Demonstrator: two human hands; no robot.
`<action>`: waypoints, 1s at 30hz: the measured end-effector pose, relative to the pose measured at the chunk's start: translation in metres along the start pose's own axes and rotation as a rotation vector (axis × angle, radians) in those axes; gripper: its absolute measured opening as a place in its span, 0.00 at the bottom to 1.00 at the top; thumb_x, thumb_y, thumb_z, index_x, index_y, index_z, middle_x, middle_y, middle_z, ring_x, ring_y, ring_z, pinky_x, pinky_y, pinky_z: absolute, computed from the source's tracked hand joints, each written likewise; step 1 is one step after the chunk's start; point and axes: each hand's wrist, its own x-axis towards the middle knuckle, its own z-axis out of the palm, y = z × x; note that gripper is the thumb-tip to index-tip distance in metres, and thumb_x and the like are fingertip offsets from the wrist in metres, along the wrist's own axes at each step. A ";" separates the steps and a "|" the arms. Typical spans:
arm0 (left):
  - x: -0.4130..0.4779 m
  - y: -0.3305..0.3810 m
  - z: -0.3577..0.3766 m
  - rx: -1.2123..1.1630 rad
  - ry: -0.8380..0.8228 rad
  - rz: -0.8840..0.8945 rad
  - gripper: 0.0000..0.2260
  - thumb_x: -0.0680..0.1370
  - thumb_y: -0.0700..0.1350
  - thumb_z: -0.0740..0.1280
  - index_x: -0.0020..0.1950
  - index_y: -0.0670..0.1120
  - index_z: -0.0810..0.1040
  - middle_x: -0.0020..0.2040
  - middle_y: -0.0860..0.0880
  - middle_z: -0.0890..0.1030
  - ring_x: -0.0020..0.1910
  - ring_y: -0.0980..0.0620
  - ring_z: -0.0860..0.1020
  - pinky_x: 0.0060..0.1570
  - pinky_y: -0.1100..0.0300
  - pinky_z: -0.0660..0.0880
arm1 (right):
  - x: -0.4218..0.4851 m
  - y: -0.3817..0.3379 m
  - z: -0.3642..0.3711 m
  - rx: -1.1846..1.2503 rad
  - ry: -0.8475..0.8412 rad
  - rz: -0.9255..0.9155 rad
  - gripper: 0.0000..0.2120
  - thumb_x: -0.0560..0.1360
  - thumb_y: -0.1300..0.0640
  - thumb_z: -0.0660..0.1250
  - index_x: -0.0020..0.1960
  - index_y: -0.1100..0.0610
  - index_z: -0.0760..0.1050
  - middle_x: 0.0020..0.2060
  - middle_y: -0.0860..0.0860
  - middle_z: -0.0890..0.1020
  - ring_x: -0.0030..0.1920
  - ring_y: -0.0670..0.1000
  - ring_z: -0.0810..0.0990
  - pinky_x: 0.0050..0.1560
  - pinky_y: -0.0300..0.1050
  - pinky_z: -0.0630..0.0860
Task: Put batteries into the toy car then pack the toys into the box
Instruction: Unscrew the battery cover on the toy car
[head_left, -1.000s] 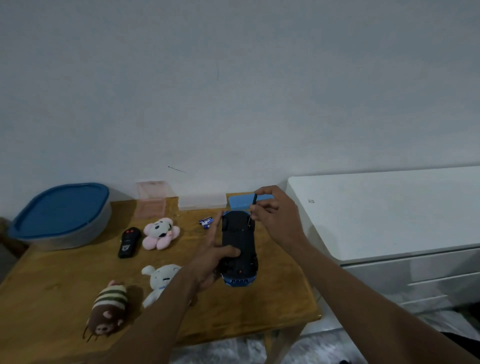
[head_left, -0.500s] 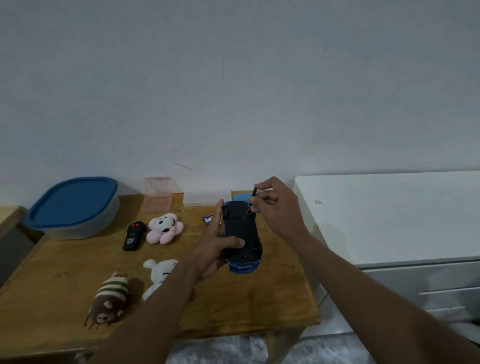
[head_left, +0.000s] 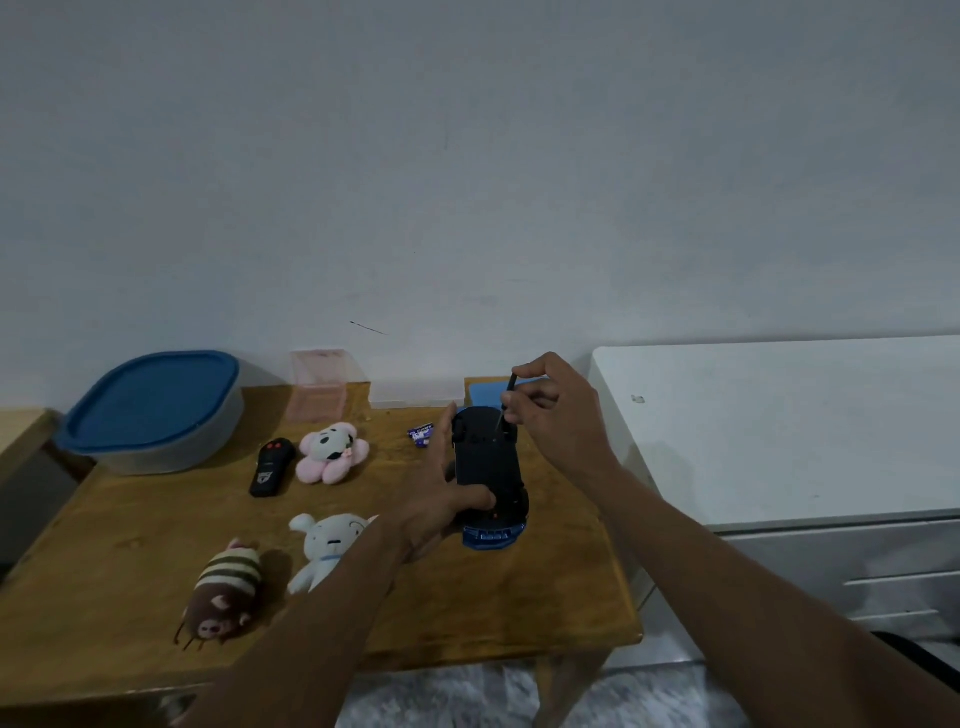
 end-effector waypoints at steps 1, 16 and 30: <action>0.000 -0.001 0.000 -0.005 -0.006 0.004 0.51 0.66 0.26 0.70 0.71 0.72 0.53 0.67 0.39 0.71 0.60 0.36 0.77 0.55 0.38 0.76 | 0.000 0.000 0.000 -0.001 0.000 -0.001 0.07 0.74 0.63 0.69 0.50 0.55 0.73 0.37 0.52 0.84 0.36 0.48 0.85 0.42 0.47 0.83; 0.003 -0.001 -0.006 0.043 -0.031 0.072 0.56 0.59 0.31 0.76 0.68 0.76 0.53 0.67 0.40 0.72 0.59 0.36 0.77 0.58 0.34 0.73 | -0.001 -0.002 0.001 -0.024 -0.008 -0.019 0.07 0.74 0.62 0.69 0.50 0.56 0.74 0.37 0.50 0.84 0.36 0.47 0.84 0.41 0.45 0.83; 0.003 -0.001 -0.008 0.022 -0.015 0.056 0.56 0.61 0.29 0.74 0.71 0.73 0.51 0.67 0.38 0.71 0.58 0.36 0.78 0.57 0.36 0.75 | -0.001 -0.002 0.005 -0.036 -0.021 -0.030 0.06 0.74 0.60 0.69 0.50 0.55 0.74 0.37 0.48 0.84 0.36 0.46 0.84 0.43 0.50 0.83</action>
